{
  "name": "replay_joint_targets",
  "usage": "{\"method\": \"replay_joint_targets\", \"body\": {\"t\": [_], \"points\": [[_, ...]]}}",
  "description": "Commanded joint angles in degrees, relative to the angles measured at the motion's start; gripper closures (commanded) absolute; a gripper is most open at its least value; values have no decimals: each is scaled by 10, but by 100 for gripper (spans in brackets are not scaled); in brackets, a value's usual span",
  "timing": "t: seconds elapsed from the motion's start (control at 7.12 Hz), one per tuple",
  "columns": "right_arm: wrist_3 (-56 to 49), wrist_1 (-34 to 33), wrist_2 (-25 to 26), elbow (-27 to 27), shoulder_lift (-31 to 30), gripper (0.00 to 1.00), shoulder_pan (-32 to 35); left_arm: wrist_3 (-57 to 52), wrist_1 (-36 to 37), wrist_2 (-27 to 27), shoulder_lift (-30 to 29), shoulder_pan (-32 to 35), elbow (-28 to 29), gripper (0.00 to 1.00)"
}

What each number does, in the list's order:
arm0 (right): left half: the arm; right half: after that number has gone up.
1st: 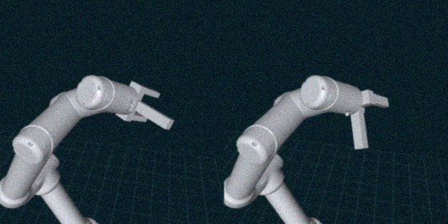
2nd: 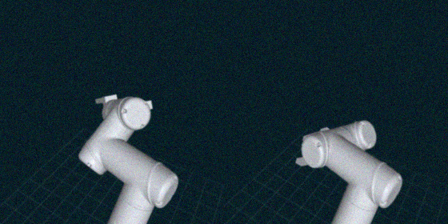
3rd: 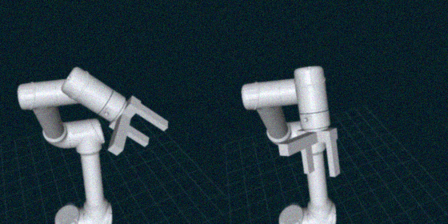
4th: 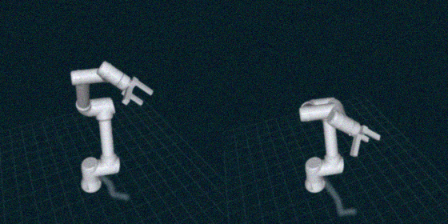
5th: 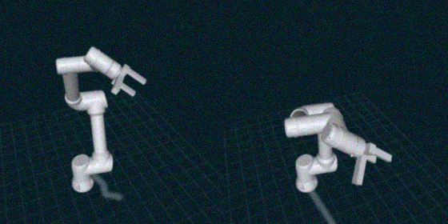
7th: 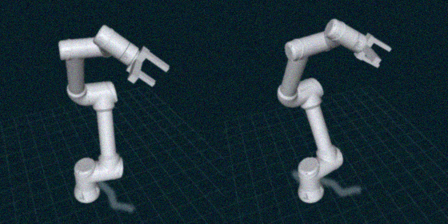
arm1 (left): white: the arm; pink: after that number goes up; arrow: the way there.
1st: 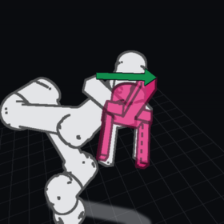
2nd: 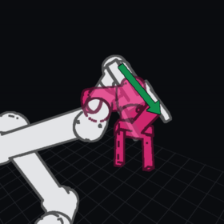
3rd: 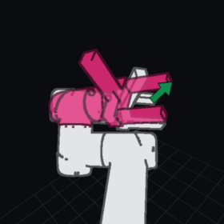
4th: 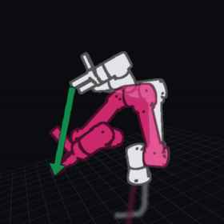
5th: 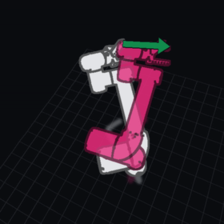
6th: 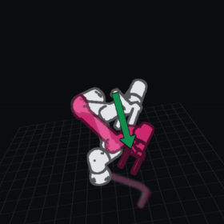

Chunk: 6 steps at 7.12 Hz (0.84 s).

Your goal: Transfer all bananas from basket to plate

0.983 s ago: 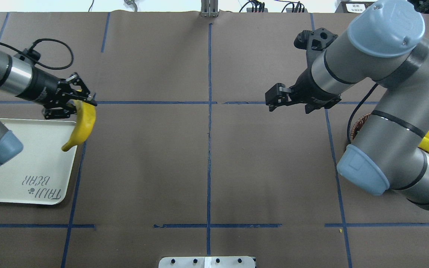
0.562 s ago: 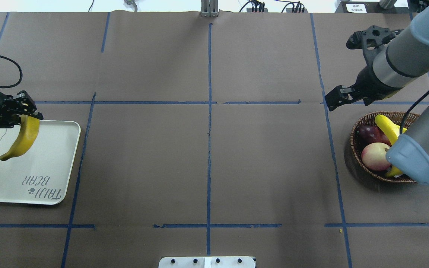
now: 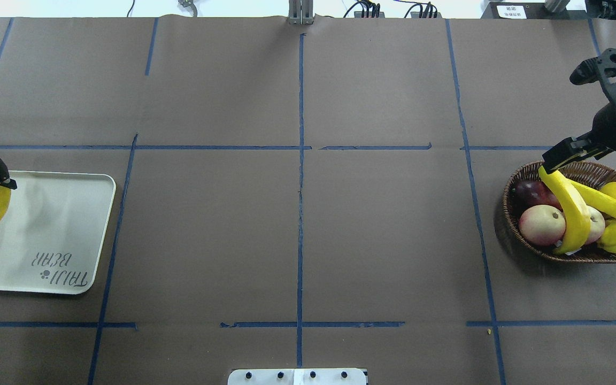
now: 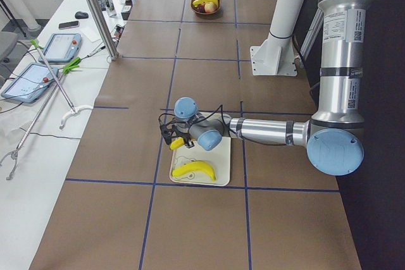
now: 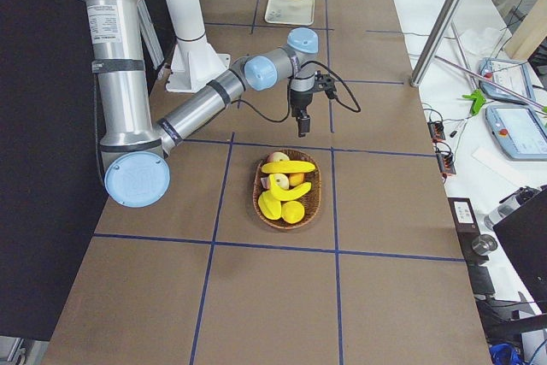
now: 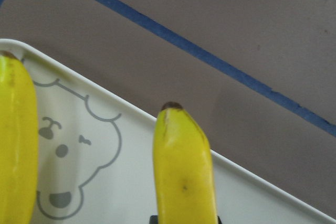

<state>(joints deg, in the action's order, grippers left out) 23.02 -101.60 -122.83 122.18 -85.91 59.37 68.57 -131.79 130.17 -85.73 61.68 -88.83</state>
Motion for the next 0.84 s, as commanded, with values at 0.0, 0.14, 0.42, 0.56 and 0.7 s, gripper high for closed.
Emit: {"method": "replay_joint_targets", "body": {"t": [0.0, 0.14, 0.42, 0.56, 0.7], "points": [[-12, 1, 0, 6, -23, 1, 2, -103, 0, 29, 21, 52, -5, 0], [-10, 18, 0, 4, -39, 1, 1, -104, -1, 86, 16, 96, -15, 0], [-31, 157, 5, -31, -120, 1, 1, -104, -2, 105, -1, 106, -24, 0], [-65, 221, 5, -80, -138, 1, 3, -104, -2, 105, -1, 107, -29, 0], [-75, 232, 2, -102, -141, 2, 4, -103, -2, 105, -1, 107, -30, 0]]}}
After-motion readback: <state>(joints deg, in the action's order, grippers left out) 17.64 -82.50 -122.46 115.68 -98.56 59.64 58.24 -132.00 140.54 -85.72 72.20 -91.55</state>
